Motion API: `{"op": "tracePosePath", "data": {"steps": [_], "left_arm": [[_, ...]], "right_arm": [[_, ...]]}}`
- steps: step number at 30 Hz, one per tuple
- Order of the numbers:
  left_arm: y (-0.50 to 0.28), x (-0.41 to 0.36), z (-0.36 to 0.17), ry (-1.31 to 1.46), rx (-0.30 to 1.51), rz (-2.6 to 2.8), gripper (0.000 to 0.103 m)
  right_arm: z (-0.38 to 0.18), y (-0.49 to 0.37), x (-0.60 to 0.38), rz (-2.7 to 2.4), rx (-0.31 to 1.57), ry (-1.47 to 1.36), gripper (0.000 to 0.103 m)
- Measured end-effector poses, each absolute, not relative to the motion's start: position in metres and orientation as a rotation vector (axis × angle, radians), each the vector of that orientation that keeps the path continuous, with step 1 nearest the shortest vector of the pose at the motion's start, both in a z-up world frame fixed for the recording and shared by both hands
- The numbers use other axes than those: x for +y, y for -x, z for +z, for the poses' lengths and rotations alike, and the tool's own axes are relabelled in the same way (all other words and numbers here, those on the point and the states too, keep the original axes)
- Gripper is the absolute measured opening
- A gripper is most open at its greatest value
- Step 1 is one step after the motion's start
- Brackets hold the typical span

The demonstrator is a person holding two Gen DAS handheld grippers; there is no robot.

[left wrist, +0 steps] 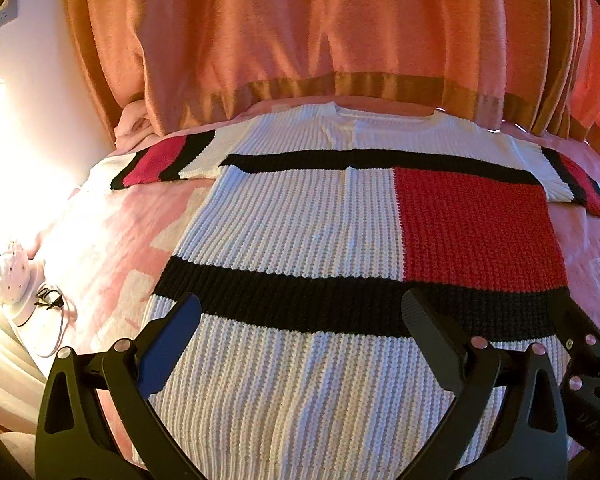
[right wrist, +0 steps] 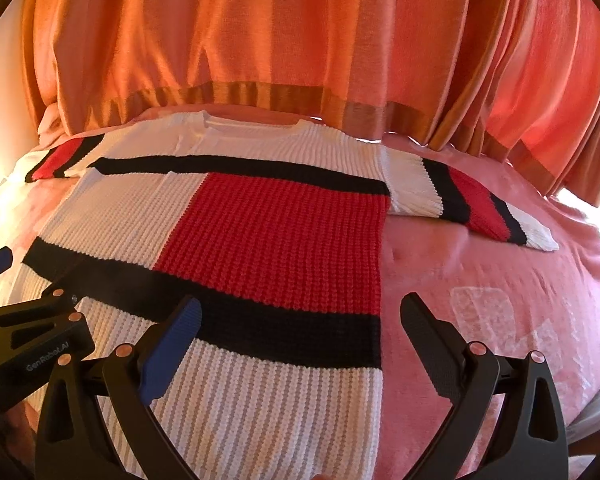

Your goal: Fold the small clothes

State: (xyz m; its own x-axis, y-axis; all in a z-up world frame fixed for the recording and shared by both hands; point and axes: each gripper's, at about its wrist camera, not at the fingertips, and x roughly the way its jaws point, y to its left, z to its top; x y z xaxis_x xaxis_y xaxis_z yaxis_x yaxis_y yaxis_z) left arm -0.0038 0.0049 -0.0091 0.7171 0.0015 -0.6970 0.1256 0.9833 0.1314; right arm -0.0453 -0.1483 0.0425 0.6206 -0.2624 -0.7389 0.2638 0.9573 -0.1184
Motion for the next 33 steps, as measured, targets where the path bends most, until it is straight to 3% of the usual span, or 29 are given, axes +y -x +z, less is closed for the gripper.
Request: {"op": "tracePosePath", "data": {"steps": [33], "left_arm": [[0.0009, 0.0055, -0.0088, -0.157, 0.783, -0.071, 0.098]], "right_arm": [[0.0416, 0.0408, -0.1464, -0.282, 0.852, -0.038, 0.098]]}}
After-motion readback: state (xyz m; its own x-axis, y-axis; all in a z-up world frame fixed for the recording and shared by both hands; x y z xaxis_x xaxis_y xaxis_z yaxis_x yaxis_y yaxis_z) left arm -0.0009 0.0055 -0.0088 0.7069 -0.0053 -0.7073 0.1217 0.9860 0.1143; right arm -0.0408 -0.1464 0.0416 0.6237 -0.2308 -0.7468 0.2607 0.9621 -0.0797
